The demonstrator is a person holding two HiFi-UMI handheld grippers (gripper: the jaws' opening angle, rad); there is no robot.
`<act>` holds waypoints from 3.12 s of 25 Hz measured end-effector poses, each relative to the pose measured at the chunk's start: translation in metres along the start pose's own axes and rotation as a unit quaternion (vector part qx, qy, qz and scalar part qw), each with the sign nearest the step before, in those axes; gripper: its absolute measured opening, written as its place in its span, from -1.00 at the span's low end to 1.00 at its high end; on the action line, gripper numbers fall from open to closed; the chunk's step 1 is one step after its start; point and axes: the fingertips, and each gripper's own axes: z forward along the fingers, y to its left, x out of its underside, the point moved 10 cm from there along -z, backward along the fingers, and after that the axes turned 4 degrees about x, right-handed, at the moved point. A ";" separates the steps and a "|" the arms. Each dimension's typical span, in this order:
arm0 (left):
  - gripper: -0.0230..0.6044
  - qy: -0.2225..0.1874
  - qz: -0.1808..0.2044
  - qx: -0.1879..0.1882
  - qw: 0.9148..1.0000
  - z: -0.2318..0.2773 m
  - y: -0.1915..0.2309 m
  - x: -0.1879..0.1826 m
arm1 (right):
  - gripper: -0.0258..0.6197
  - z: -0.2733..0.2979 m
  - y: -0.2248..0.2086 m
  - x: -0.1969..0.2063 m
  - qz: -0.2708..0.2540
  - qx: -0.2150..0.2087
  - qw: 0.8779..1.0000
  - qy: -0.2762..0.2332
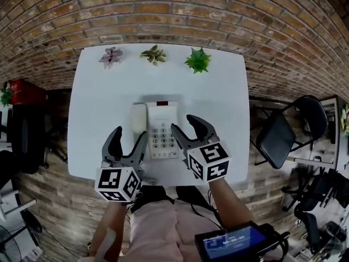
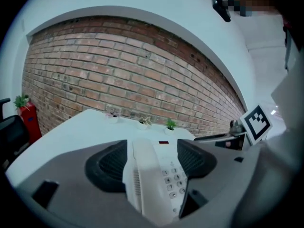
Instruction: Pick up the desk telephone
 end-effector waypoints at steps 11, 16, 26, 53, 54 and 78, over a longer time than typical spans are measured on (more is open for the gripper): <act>0.33 0.098 -0.075 0.082 0.989 0.042 0.034 0.042 | -0.14 0.038 -0.002 0.037 0.034 0.001 0.998 0.051; 0.38 0.113 -0.113 0.109 0.981 0.053 0.044 0.047 | -0.07 0.049 -0.003 0.041 0.045 -0.003 0.997 0.062; 0.40 0.168 -0.189 0.180 0.951 0.076 0.050 0.056 | -0.01 0.055 -0.012 0.046 0.113 -0.052 0.989 0.076; 0.25 0.013 -0.073 0.169 0.983 0.049 0.033 0.060 | 0.25 0.078 -0.019 0.052 0.164 -0.187 0.962 0.117; 0.23 0.008 -0.063 0.167 0.984 0.047 0.031 0.060 | 0.31 0.079 -0.017 0.052 0.158 -0.189 0.962 0.121; 0.49 0.041 -0.114 0.289 0.950 0.054 0.047 0.055 | -0.04 0.061 -0.019 0.054 0.142 -0.289 0.947 -0.003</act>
